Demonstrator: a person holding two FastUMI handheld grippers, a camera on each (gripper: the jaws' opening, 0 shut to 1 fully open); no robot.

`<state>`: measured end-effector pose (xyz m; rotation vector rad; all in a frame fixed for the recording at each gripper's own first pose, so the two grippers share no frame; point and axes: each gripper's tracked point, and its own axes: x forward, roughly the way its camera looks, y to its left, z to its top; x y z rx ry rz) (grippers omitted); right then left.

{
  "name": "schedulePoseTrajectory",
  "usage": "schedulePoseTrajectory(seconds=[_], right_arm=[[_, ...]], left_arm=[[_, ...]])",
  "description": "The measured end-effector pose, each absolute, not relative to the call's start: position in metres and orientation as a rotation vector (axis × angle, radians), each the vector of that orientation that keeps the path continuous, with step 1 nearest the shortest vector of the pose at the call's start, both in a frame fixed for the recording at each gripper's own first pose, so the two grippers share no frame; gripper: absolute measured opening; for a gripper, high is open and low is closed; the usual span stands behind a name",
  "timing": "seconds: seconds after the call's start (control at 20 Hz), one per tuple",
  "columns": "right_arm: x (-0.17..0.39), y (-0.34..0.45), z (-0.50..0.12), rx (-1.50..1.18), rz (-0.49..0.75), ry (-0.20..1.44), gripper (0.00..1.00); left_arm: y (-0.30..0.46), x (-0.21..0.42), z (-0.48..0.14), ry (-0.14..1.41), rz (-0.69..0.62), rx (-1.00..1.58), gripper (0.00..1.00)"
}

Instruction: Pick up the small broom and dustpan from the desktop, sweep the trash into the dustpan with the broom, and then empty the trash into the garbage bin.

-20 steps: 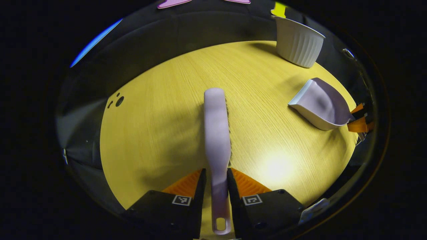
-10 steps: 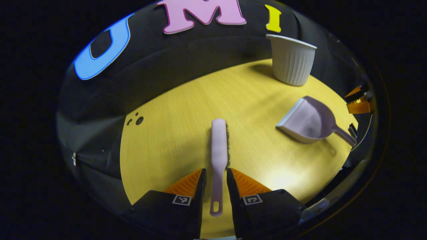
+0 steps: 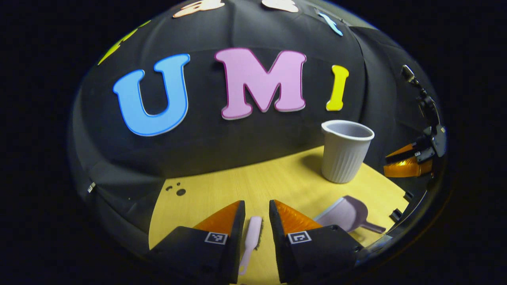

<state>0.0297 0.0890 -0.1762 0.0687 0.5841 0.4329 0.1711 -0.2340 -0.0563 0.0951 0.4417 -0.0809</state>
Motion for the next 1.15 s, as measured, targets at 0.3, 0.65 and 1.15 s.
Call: schedulePoseTrajectory(seconds=[0.3,0.65,1.15], right_arm=[[0.036,0.091,-0.124,0.048,0.455,0.331,0.43],[0.035,0.107,-0.106,0.062,0.508,0.239,0.48],[0.049,0.134,-0.116,0.086,0.53,0.303,0.48]], left_arm=[[-0.249,0.15,-0.003,0.263,-0.073,0.035,0.4],[-0.237,0.121,-0.002,0.262,-0.004,0.043,0.41],[-0.221,0.111,-0.017,0.3,0.051,0.027,0.41]])
